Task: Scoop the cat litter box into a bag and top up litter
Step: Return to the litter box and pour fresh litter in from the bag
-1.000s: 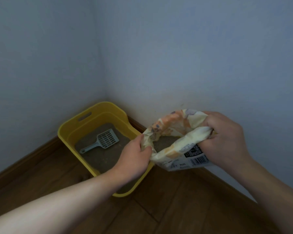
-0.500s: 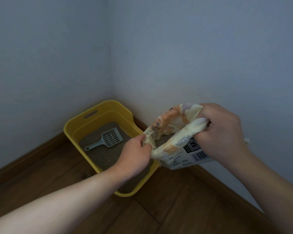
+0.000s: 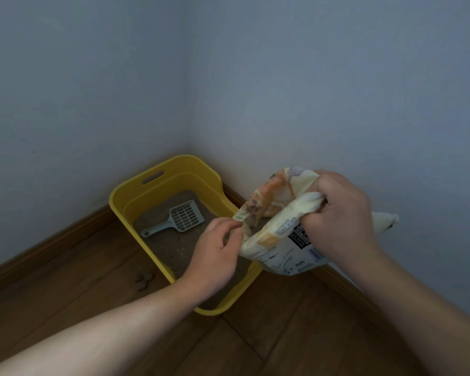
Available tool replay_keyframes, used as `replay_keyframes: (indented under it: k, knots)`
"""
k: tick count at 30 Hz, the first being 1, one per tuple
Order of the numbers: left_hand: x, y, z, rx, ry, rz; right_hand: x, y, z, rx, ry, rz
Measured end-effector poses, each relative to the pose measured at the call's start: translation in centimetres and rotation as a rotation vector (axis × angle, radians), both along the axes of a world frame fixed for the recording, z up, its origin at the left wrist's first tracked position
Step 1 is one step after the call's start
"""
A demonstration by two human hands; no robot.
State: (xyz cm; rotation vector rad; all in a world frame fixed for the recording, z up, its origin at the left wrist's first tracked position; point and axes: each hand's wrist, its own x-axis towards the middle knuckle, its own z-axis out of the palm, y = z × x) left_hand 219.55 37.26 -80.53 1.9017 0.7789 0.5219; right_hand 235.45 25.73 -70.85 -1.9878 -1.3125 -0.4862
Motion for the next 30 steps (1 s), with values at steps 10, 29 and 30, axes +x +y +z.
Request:
replay_keyframes:
  k: [10, 29, 30]
  knots:
    - [-1.9, 1.6, -1.8, 0.033, 0.047, -0.197, -0.1, 1.8, -1.4, -0.057, 0.11, -0.021]
    - [-2.1, 3.7, -4.5, 0.287, 0.1, -0.165, -1.9, 5.2, -1.7, -0.202, 0.253, -0.003]
    - [-2.1, 3.8, -4.7, 0.287, 0.103, -0.166, -2.1, 5.4, -1.8, -0.211, 0.257, -0.001]
